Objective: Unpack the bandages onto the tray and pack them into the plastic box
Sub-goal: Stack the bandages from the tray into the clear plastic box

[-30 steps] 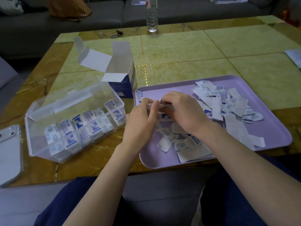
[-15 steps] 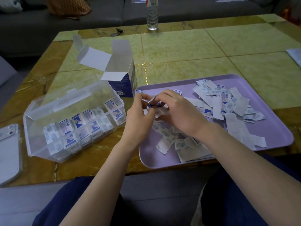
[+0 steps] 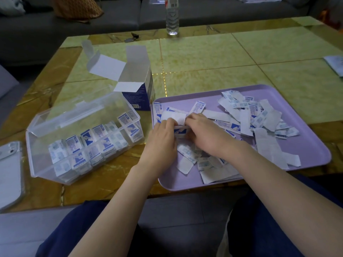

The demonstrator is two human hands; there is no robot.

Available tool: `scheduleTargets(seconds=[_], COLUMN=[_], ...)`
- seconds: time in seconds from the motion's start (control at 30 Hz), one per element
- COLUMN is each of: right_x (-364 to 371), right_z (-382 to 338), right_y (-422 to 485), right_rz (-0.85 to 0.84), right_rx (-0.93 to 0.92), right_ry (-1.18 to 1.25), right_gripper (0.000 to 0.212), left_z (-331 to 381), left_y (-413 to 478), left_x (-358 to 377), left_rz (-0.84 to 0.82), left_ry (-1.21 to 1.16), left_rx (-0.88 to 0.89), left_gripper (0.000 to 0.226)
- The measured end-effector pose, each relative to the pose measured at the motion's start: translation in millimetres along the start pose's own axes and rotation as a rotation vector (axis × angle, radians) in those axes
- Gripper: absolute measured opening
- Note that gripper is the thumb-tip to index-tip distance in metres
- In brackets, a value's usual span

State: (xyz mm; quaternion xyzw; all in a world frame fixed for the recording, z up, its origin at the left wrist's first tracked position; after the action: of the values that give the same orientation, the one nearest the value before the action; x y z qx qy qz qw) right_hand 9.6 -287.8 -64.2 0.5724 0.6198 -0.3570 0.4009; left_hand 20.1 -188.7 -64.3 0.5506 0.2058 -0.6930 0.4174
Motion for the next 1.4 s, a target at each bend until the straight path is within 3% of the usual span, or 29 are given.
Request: scheduleTargets(seconds=[0.2, 0.37, 0.47, 0.6, 0.8, 1.1, 1.2, 1.33, 1.4], right_x=[-4, 1, -5, -15, 7, -2, 3, 19, 16], right_z=[16, 1, 1, 7, 0, 1, -3, -18, -20], right_y=[0, 1, 1, -1, 0, 0, 0, -6, -6], right_rz=[0.056, 0.136, 0.207, 0.282, 0.153, 0.203, 0.164, -0.014, 0.009], right_rx=[0.181, 0.146, 0.123, 0.11, 0.084, 0.096, 0.079, -0.034, -0.039], right_ry=[0.224, 0.376, 0.327, 0.259, 0.276, 0.262, 0.284, 0.237, 0.277], right_gripper=[0.034, 0.045, 0.042, 0.042, 0.049, 0.028, 0.035, 0.047, 0.048], left_z=[1, 9, 12, 8, 2, 2, 1, 0, 0], left_y=[1, 0, -1, -1, -2, -1, 1, -1, -1], left_x=[4, 3, -3, -6, 10, 3, 5, 13, 13], left_rz=[-0.018, 0.02, 0.07, 0.085, -0.034, 0.127, 0.144, 0.116, 0.128], left_ry=[0.134, -0.102, -0.177, -0.036, 0.296, 0.244, 0.316, 0.403, 0.419], left_rx=[-0.009, -0.038, -0.02, -0.045, -0.077, -0.077, -0.058, -0.041, -0.041], left_gripper=[0.019, 0.029, 0.032, 0.027, 0.024, 0.023, 0.021, 0.024, 0.025])
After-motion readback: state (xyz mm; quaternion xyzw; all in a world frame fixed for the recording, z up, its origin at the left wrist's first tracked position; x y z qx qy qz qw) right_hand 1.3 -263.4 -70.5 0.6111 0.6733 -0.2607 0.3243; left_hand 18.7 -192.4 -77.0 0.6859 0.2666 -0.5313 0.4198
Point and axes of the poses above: each hand's wrist, its own y-axis towards the middle knuckle, its own x-axis out of the palm, z = x × y, the point moved 7 cm from there along y, towards the middle knuckle, and after that the axes turned 6 degrees about y, right-handed, at the moved point
